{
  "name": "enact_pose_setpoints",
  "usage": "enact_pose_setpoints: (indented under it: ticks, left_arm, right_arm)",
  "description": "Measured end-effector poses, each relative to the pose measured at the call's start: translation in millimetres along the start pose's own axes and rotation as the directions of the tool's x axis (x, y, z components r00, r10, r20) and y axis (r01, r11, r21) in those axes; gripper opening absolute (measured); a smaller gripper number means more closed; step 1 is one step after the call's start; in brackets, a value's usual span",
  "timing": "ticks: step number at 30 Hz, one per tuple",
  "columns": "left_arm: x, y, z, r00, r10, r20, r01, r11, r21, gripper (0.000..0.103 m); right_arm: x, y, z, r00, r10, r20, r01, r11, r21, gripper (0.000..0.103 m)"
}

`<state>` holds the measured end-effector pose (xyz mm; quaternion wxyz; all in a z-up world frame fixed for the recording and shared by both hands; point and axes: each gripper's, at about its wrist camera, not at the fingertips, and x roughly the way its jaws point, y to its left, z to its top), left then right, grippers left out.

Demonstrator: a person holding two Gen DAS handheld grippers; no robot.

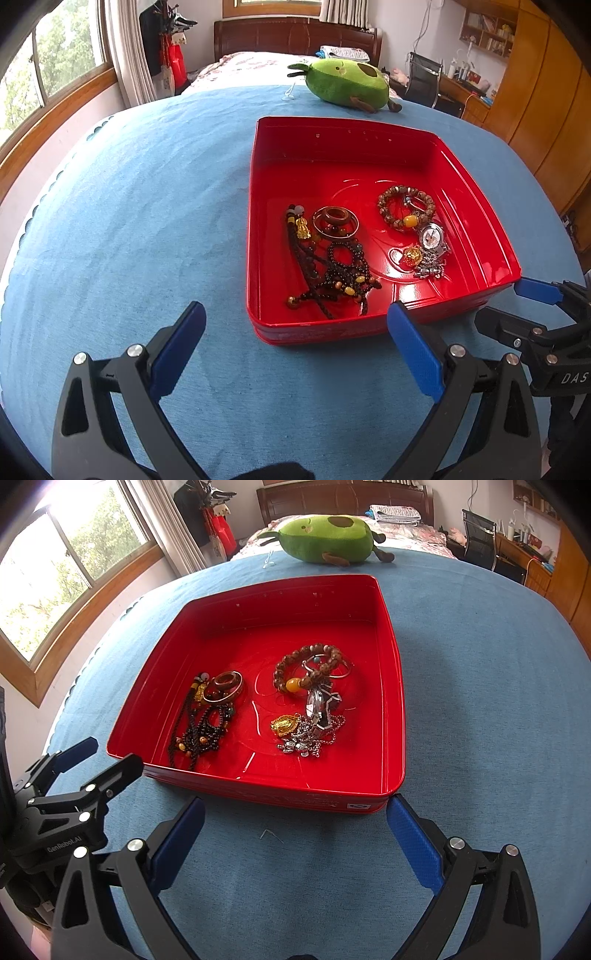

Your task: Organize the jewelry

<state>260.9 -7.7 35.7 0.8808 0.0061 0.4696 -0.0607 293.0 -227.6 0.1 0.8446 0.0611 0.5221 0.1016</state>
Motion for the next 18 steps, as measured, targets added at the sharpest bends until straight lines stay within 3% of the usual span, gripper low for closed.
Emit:
enact_pose_setpoints:
  ticks: [18]
  left_arm:
    - [0.8, -1.3, -0.1, 1.0, 0.0, -0.008, -0.001, 1.0, -0.003, 0.098]
  right_arm:
    - [-0.4, 0.2, -0.3, 1.0, -0.001, 0.0, 0.001, 1.0, -0.001, 0.099]
